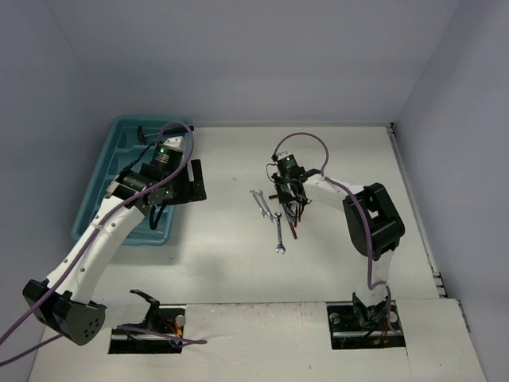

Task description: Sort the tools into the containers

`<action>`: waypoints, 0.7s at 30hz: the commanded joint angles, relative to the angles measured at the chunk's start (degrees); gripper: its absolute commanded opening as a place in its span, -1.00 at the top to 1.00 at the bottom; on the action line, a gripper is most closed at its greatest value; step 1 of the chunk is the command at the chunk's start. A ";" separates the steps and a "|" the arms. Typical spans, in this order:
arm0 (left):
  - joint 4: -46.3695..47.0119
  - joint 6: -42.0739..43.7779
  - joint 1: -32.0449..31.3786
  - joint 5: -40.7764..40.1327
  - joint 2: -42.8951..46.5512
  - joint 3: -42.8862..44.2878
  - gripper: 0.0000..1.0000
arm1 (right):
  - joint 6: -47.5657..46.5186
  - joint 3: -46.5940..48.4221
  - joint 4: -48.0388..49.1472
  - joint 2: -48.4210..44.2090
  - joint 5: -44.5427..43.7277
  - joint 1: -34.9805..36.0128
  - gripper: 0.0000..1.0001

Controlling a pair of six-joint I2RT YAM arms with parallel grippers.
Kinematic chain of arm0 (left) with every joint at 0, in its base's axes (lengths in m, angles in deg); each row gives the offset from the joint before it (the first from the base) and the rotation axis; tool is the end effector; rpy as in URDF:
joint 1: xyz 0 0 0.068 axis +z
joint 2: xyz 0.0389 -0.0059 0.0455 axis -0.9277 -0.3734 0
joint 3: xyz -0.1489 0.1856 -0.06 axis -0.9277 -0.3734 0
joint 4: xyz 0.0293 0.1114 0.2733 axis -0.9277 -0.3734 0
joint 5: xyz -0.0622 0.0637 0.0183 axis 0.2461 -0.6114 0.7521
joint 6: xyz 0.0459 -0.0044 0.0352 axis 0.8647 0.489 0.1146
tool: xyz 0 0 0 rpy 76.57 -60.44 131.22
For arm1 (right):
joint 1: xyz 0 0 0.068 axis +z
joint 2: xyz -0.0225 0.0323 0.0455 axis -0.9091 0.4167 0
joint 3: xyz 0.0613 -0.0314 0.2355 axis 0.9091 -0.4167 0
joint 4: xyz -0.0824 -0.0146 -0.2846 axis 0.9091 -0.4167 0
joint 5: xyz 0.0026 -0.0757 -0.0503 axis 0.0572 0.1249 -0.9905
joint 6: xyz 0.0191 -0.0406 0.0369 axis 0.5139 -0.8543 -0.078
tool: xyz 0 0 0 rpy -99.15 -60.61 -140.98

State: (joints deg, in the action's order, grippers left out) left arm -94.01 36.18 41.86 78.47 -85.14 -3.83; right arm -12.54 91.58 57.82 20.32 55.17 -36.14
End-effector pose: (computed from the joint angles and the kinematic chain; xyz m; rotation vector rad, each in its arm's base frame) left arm 0.2654 -0.1296 0.3521 -0.1654 2.3878 -0.4757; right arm 0.3820 0.2136 0.1200 -0.3895 2.3138 0.3381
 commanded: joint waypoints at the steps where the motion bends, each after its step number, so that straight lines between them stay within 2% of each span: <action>1: 3.34 -0.96 -0.37 0.06 0.29 2.29 -0.51 | -0.68 -0.21 -1.02 -6.57 -0.92 0.94 1.00; 12: 7.44 -2.15 -0.48 4.62 0.85 -0.33 -0.51 | -0.91 -1.05 -0.98 -10.32 -1.88 6.13 1.00; 17: 16.86 -5.38 -0.50 10.43 1.50 -4.25 -0.51 | -1.67 -1.77 -0.04 -15.63 -1.41 10.38 1.00; 21: 27.71 -11.55 -0.59 13.93 1.46 -9.84 -0.51 | -1.74 -1.77 1.43 -18.74 0.23 12.67 1.00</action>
State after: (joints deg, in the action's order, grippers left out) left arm -81.06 31.39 41.75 87.11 -84.79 -10.36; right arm -13.60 89.05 55.68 8.26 54.66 -25.51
